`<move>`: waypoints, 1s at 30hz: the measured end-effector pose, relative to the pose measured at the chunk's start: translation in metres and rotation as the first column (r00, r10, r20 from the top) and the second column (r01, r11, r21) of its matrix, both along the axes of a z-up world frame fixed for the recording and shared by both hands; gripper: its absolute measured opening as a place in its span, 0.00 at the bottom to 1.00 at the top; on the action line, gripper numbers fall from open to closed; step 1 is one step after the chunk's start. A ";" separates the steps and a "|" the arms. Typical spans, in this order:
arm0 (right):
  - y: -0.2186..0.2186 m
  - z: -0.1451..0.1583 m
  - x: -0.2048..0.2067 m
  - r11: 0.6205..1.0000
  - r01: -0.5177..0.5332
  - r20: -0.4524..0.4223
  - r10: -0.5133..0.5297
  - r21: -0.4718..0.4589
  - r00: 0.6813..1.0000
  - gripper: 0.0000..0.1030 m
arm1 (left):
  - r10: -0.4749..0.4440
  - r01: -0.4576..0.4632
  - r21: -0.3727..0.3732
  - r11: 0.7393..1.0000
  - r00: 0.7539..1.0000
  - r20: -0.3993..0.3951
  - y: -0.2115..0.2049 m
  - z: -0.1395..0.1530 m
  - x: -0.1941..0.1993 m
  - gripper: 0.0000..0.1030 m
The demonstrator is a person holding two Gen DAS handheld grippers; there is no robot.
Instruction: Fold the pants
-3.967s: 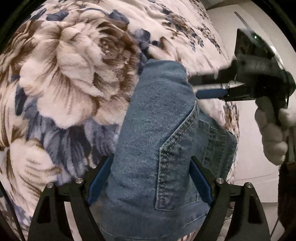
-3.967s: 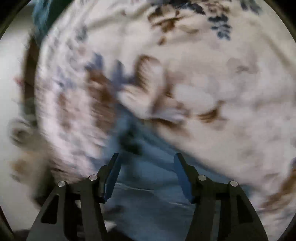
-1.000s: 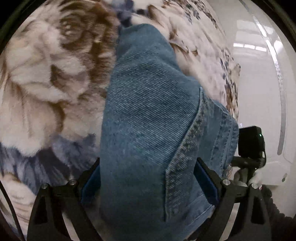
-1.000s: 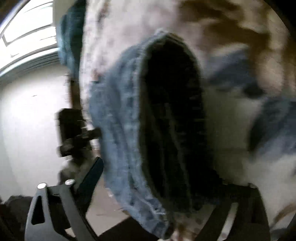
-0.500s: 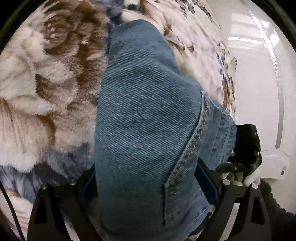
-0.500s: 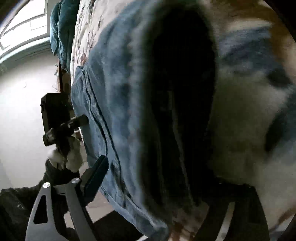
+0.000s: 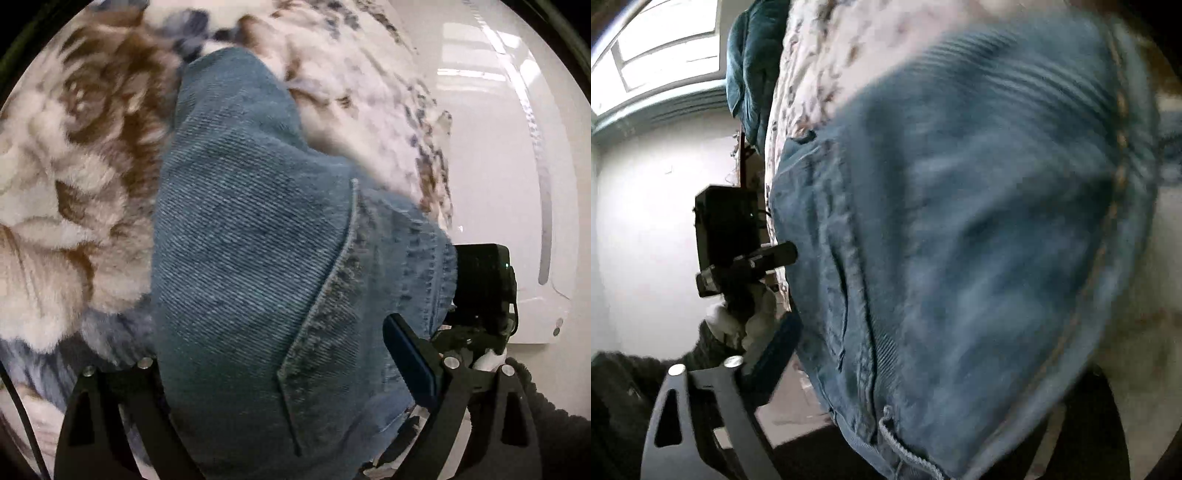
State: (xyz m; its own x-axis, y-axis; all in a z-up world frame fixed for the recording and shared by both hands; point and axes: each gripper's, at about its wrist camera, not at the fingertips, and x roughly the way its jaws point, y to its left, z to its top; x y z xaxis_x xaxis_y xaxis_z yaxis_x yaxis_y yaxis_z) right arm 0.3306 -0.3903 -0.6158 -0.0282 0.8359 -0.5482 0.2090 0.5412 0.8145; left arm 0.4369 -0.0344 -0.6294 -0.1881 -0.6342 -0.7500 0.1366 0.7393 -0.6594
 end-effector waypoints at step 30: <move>-0.109 0.131 0.324 1.000 -0.017 0.315 0.021 -0.015 0.949 0.83 | 0.084 -0.072 -0.046 0.996 0.928 0.364 -0.114 0.145 0.326 0.91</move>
